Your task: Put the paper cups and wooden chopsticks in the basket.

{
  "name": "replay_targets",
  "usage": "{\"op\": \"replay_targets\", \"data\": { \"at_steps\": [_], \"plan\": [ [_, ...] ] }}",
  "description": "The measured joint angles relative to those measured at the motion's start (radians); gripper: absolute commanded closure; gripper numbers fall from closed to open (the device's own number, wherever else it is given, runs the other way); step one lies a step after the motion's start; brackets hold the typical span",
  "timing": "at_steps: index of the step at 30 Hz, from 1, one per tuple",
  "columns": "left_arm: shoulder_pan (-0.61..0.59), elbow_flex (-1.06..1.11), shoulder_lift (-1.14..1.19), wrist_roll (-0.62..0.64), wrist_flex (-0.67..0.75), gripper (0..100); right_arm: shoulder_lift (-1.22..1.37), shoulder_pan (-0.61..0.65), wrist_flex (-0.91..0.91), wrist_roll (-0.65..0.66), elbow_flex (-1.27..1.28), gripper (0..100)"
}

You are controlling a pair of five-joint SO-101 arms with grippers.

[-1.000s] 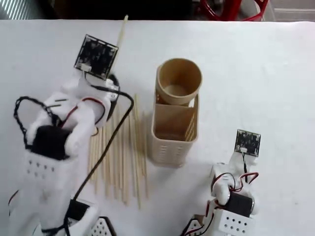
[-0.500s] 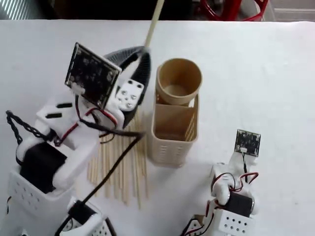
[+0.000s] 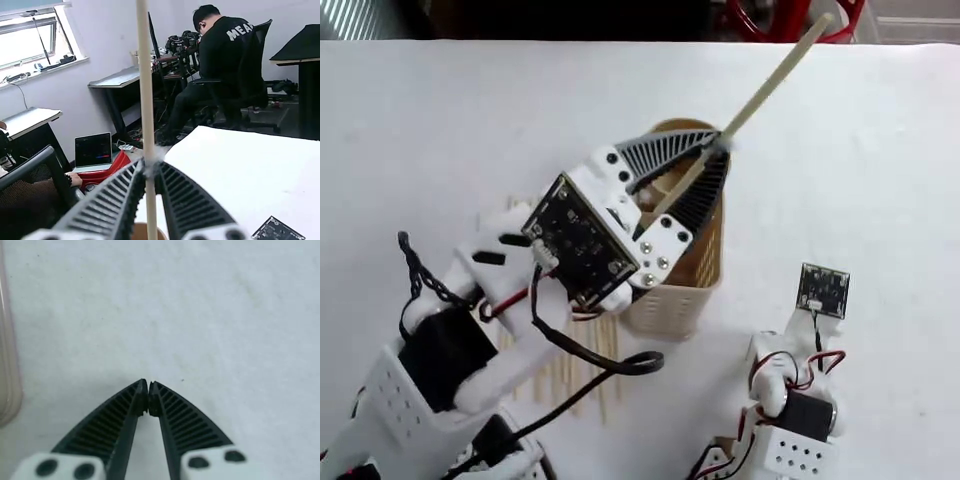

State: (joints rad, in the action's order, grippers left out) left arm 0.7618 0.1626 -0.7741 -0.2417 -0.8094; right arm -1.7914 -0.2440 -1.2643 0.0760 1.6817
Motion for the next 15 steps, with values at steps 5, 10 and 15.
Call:
{"op": "replay_targets", "data": {
  "at_steps": [5,10,15],
  "plan": [
    [0.0,0.0,0.0,0.0,0.0,97,0.0,0.0,0.0,0.0,0.0,97.9],
    [0.012,0.0,0.0,-0.008,0.0,97,0.0,0.0,0.0,0.0,0.0,97.9],
    [0.009,0.0,0.0,-0.008,0.003,97,0.0,0.0,0.0,0.0,0.0,97.9]
  ]
}}
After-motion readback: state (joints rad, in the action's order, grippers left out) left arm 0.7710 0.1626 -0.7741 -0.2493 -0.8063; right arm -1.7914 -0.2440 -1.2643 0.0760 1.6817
